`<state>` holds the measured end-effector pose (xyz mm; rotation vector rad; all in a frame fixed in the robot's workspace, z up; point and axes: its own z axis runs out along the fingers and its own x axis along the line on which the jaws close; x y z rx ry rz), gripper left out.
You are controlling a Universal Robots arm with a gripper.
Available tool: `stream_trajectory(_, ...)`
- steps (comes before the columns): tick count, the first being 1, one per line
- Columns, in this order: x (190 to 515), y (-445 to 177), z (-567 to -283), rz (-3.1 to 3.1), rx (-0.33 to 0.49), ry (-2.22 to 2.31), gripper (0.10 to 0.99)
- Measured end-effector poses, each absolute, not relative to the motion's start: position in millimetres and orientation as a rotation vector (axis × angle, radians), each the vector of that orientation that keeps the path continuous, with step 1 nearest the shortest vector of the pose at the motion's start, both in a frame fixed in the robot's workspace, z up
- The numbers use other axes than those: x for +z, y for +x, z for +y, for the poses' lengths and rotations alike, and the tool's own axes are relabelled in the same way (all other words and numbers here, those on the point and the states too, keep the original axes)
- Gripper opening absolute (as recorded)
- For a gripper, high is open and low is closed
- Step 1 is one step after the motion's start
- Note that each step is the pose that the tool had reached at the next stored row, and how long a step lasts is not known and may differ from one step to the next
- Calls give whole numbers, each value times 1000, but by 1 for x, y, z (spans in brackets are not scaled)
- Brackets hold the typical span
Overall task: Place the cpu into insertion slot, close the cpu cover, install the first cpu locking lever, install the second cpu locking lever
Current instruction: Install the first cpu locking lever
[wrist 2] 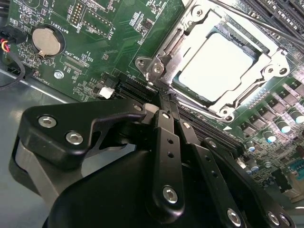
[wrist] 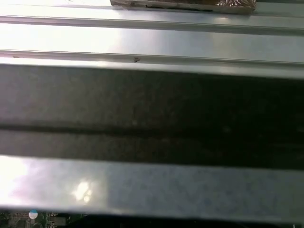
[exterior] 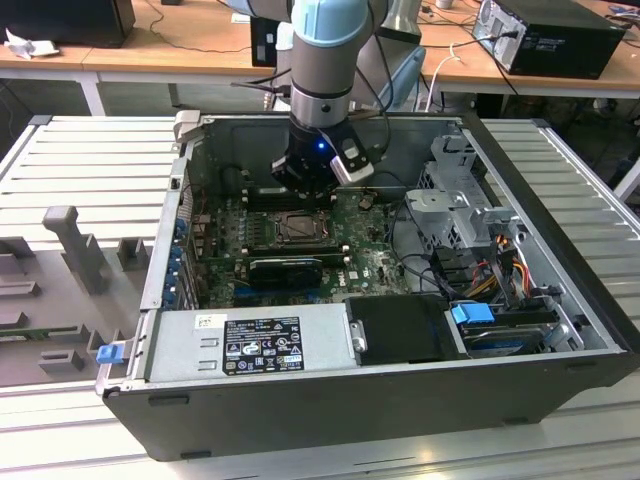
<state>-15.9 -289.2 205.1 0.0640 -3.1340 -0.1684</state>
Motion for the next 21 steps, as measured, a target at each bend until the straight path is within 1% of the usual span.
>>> stream_trajectory(11,204,-16,-289,-3134,-161,64,106)
stream_trajectory(21,203,-16,-289,-3135,-128,64,106)
